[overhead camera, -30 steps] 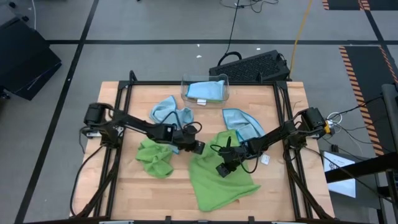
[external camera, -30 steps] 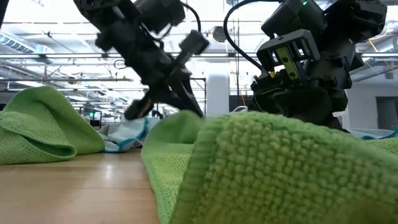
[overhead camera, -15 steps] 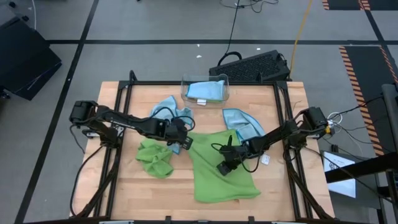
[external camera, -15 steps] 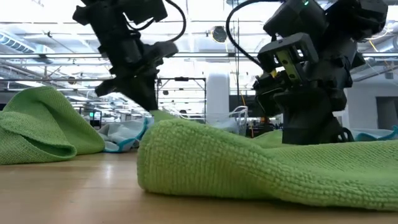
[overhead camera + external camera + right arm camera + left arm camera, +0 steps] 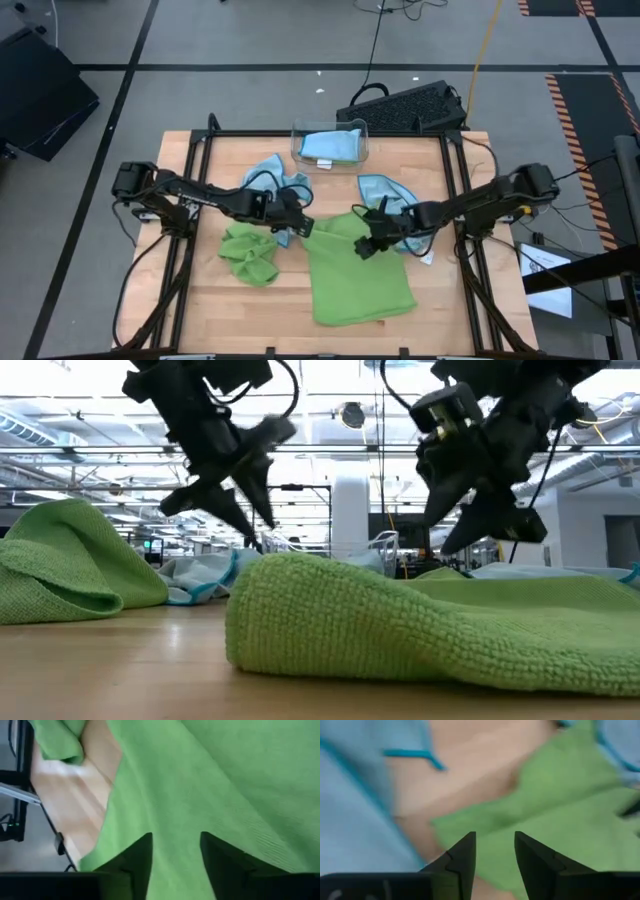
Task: Fold microfiber towels
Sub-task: Fold the right green microfiber cloth
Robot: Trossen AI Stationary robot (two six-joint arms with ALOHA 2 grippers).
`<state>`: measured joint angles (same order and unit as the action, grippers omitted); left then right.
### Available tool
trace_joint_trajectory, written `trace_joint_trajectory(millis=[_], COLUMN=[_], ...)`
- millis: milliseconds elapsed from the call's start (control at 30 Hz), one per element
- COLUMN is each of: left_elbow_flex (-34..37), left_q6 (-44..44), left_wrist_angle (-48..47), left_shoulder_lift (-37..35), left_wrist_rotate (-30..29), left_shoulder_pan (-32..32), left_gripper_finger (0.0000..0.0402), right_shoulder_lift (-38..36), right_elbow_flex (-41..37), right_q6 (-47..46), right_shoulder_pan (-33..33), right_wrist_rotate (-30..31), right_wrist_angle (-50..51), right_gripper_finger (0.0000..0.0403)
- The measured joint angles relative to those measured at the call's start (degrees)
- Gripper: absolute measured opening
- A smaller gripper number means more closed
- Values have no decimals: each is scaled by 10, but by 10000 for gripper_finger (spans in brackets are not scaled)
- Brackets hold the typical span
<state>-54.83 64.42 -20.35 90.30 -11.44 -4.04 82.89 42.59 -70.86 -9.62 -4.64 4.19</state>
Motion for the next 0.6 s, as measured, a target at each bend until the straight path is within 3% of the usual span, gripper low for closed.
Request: trace_joint_trajectory(millis=[233, 433, 600], left_elbow_flex=[0, 0, 0], left_q6=[4, 13, 31], left_wrist_angle=[71, 92, 96], left_shoulder_lift=[4, 4, 4], left_wrist_rotate=[12, -5, -6], left_shoulder_pan=[-26, -24, -24], left_gripper_finger=[125, 90, 53], right_shoulder_lift=[-98, -161, -158], right_elbow_flex=[0, 34, 39], right_q6=[20, 82, 182], right_shoulder_pan=[52, 130, 167], right_wrist_rotate=[-3, -45, -67], right_wrist_angle=[123, 182, 239], right_gripper_finger=[188, 150, 112])
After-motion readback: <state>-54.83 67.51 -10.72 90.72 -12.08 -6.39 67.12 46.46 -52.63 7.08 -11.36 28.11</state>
